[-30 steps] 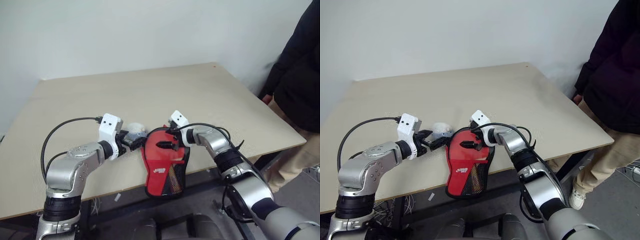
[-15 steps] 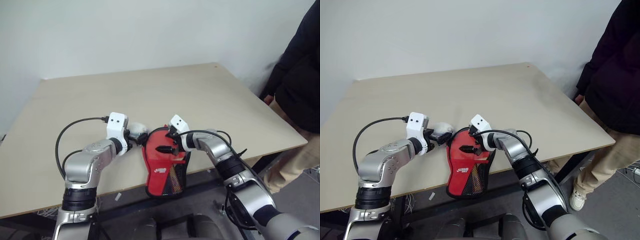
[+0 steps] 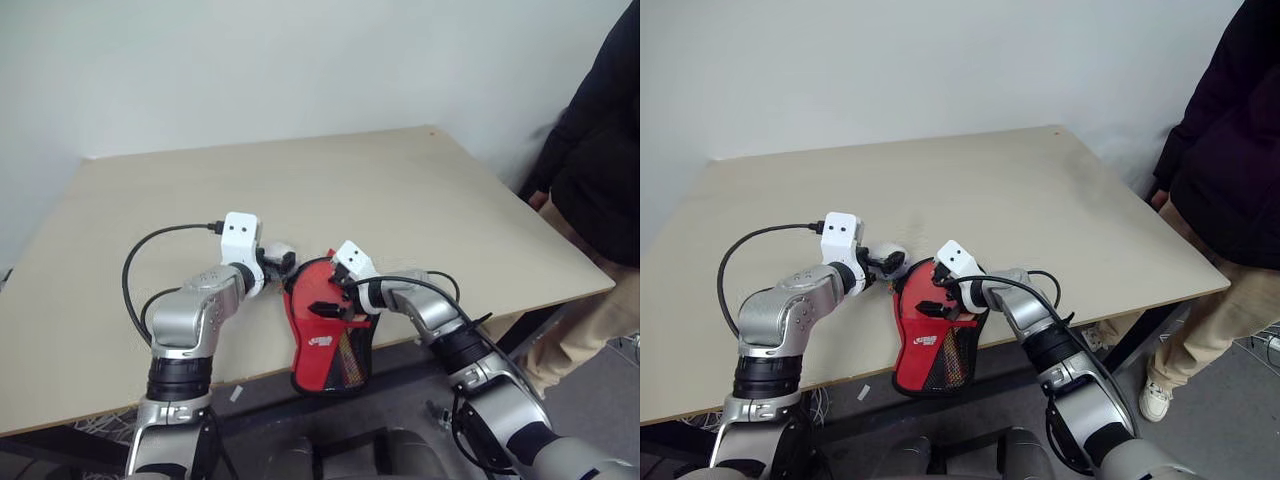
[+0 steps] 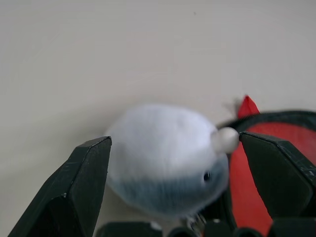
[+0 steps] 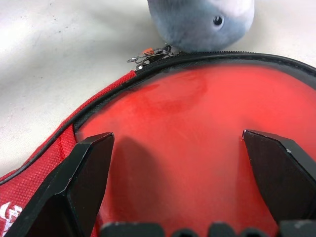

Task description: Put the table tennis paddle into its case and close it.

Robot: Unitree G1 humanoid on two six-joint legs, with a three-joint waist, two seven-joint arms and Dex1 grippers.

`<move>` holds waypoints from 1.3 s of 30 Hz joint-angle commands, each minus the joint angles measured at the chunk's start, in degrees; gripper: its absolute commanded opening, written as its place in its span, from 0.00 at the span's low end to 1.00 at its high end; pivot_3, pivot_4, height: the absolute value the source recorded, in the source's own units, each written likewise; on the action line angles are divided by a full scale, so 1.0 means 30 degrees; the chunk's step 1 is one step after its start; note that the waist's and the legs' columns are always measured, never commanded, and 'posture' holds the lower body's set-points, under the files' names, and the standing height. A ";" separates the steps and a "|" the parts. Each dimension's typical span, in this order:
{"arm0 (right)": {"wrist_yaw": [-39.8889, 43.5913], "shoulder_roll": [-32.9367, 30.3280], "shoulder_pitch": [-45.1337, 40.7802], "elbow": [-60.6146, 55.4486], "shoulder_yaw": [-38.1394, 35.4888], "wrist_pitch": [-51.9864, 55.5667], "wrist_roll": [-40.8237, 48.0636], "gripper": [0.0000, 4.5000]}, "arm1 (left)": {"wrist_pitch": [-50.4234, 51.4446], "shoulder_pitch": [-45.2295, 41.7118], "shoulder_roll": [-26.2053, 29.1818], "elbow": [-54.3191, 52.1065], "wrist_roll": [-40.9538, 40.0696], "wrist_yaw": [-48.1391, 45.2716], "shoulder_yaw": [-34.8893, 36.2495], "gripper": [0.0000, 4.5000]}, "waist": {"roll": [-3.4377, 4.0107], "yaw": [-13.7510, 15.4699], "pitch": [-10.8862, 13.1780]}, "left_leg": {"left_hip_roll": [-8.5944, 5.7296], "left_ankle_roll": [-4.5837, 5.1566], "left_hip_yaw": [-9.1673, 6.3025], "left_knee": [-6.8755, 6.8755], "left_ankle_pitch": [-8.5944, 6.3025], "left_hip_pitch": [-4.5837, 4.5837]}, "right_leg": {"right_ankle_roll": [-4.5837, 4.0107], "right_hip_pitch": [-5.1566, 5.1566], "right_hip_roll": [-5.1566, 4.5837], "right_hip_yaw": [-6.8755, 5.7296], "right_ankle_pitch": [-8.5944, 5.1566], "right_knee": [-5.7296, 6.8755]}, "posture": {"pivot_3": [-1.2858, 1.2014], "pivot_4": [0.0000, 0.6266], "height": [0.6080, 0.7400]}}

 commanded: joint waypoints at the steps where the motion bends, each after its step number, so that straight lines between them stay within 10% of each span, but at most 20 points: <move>1: -0.0095 0.0034 -0.0001 -0.0463 0.0035 0.0317 0.0367 1.00 | -0.0426 -0.0820 0.0083 0.0245 0.0688 0.0566 0.0148 0.99 | 0.0000 0.0000 0.0000 | 0.0000 0.0000 0.0000 0.0000 0.0000 0.0000 | 0.0000 0.0001 0.0000 0.0001 0.0000 0.0000 | 0.52 0.00 1.00; 32: -0.0493 -0.0023 0.0300 -0.1602 0.0036 0.1339 0.1034 1.00 | -0.0515 -0.1789 -0.2127 0.5302 -0.0280 0.1019 0.3185 0.99 | -0.0013 -0.0012 -0.0008 | 0.0000 -0.0001 -0.0010 0.0003 0.0000 0.0009 | 0.0002 0.0010 -0.0001 -0.0006 0.0002 0.0000 | 0.52 0.00 1.00; 39: -0.0474 -0.0169 0.0385 -0.1857 0.0228 0.1437 0.1086 1.00 | 0.0096 -0.2032 -0.2795 0.5875 -0.1107 0.1742 0.4443 0.63 | -0.0015 -0.0011 -0.0009 | 0.0000 -0.0001 -0.0011 0.0005 -0.0001 0.0009 | 0.0002 0.0013 -0.0004 -0.0007 0.0003 0.0000 | 0.52 0.00 1.00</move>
